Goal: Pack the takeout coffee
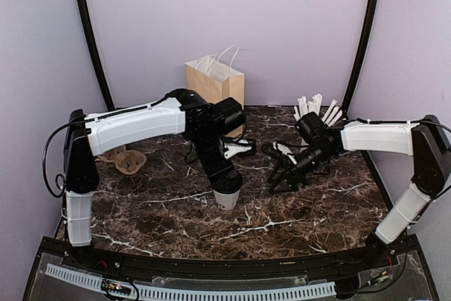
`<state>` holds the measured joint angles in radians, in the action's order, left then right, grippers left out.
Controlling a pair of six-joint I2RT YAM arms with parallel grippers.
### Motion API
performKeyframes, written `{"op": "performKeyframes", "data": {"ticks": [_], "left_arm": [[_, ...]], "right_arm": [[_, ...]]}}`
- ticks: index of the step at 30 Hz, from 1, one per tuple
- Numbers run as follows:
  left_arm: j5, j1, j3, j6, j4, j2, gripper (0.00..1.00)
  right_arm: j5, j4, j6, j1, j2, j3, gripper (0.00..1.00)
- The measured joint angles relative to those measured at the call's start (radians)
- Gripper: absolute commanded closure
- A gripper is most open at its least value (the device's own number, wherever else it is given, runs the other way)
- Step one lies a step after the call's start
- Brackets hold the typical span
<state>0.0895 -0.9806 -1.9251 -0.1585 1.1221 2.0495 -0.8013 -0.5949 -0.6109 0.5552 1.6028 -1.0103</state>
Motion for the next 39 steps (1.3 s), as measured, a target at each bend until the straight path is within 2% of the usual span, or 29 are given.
{"op": "performKeyframes", "data": {"ticks": [8, 15, 21, 27, 32, 39], "left_arm": [[-0.002, 0.0, 0.026, 0.042, -0.017, -0.013, 0.2], [-0.014, -0.006, 0.156, 0.091, -0.131, -0.092, 0.2], [-0.08, -0.04, 0.357, 0.124, -0.322, -0.211, 0.19], [-0.137, -0.072, 0.584, 0.145, -0.614, -0.317, 0.19], [-0.15, -0.075, 0.626, 0.152, -0.764, -0.307, 0.19], [-0.168, -0.078, 0.653, 0.149, -0.85, -0.308, 0.19]], "right_arm": [[-0.168, 0.163, 0.301, -0.031, -0.037, 0.005, 0.45], [-0.248, 0.288, 0.546, -0.032, 0.003, 0.011, 0.45], [-0.258, 0.36, 0.621, -0.032, 0.023, 0.047, 0.45], [-0.266, 0.4, 0.656, -0.032, 0.041, 0.067, 0.47], [-0.281, 0.425, 0.697, -0.031, 0.141, 0.031, 0.5], [-0.304, 0.447, 0.729, -0.021, 0.201, -0.027, 0.5]]}}
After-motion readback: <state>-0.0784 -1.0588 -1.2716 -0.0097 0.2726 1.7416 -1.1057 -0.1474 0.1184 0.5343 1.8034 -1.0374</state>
